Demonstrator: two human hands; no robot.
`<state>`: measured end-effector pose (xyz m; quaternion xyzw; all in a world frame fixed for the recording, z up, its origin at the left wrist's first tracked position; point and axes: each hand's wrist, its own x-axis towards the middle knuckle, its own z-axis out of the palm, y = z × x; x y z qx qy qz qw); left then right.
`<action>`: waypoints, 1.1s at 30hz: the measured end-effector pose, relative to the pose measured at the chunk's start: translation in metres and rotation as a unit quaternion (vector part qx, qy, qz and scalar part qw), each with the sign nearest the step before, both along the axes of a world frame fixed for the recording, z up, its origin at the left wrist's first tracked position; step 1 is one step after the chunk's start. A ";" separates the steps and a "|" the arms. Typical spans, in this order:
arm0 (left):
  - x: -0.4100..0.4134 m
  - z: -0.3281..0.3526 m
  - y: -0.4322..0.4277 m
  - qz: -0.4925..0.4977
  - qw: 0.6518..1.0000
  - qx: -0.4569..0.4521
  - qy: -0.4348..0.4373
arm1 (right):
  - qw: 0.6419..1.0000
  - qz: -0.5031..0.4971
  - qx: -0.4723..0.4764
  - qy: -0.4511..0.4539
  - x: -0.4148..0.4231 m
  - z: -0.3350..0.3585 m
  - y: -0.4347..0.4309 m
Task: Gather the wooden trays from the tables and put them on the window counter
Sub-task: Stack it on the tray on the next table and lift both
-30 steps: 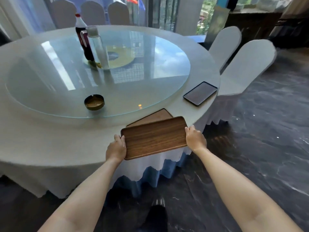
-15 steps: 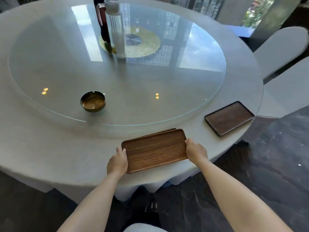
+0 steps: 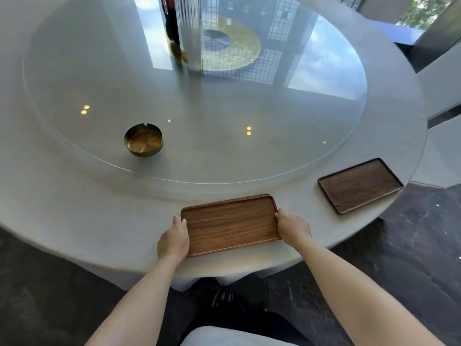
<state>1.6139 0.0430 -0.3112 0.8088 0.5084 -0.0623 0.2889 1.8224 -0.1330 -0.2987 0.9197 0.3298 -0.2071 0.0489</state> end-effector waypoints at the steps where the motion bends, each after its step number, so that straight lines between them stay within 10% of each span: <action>1: 0.001 0.001 -0.001 0.004 1.000 0.002 0.000 | 1.000 -0.003 0.007 0.003 0.001 0.000 -0.001; 20: 0.047 0.018 -0.051 0.283 0.957 0.063 -0.031 | 0.989 0.089 0.051 0.103 0.066 0.025 -0.029; 33: 0.262 0.029 -0.191 0.057 0.997 0.039 -0.044 | 0.990 -0.052 0.125 0.030 0.244 0.046 -0.155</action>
